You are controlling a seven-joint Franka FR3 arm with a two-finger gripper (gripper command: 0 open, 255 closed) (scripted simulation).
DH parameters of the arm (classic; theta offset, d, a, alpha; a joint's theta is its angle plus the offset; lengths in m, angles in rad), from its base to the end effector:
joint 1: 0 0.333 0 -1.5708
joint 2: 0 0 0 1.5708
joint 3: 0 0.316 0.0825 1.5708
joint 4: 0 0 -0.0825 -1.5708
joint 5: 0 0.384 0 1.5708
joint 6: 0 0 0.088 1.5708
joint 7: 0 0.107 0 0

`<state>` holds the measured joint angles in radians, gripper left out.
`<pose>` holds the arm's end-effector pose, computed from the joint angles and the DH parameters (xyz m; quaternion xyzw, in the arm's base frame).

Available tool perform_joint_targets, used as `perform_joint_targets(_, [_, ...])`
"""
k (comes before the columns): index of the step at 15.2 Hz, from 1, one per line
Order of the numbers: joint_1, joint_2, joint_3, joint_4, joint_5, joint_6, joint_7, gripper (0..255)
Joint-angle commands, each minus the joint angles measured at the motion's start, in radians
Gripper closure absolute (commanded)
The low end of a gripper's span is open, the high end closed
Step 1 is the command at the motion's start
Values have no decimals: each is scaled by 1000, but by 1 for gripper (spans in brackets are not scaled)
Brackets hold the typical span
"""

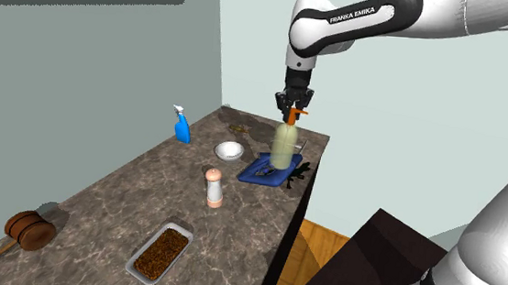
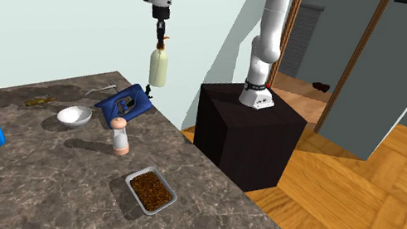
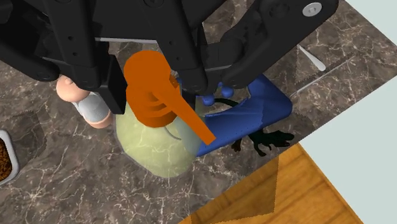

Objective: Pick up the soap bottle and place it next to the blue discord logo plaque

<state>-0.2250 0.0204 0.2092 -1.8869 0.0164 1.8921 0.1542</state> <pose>0.5649 -0.0084 0.4903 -0.9961 0.0875 0.0080 0.0093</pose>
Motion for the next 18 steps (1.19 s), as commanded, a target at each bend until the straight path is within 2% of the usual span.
perform_joint_targets(1, [1,6,1,-17,-1,24,1,255])
perform_joint_targets(18, [4,77,1,-166,-17,242,9,255])
